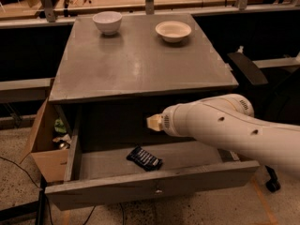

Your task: Place rxbar blueberry into top drawer

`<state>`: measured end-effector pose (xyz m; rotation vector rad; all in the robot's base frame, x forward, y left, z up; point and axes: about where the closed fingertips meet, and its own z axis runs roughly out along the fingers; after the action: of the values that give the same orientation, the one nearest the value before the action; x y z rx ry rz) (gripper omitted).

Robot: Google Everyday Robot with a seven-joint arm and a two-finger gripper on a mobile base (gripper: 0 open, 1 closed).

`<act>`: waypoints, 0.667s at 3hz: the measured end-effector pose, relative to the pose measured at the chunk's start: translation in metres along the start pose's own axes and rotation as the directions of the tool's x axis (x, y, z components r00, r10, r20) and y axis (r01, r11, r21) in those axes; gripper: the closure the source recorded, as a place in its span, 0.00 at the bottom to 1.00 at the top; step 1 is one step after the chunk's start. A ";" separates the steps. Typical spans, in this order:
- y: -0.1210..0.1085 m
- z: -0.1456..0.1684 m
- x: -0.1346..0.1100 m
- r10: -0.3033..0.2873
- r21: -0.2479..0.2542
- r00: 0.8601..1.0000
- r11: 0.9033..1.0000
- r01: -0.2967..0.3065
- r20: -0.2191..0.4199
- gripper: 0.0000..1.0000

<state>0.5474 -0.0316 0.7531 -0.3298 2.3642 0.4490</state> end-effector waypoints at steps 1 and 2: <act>-0.019 -0.059 -0.031 0.001 0.074 0.996 0.997 -0.008 0.089 0.82; -0.030 -0.112 -0.071 -0.050 0.160 0.981 0.987 0.020 0.187 1.00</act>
Offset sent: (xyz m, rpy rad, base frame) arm 0.0037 -0.0920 0.2014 -0.2268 -0.4120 -0.1727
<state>0.5430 -0.0966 0.8725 -0.2434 2.1871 0.2626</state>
